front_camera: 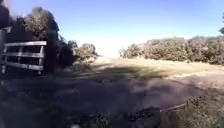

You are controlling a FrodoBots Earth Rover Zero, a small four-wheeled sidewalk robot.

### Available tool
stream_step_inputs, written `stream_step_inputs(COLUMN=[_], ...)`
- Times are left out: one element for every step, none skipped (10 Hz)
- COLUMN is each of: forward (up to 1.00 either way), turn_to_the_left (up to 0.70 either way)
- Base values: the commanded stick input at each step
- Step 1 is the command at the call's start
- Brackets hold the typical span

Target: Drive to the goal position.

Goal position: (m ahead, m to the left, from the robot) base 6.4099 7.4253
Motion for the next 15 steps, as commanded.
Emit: stream_step_inputs(forward=[0.45, 0.45, 0.45, 0.45, 0.45, 0.45, 0.45, 0.45, 0.45, 0.45, 0.45, 0.45, 0.45, 0.45, 0.45], turn_to_the_left=[0.0, 0.0, 0.16, 0.22, 0.27, 0.27, 0.27, 0.27, 0.27, 0.27, 0.27, 0.27, 0.27, 0.27, 0.27])
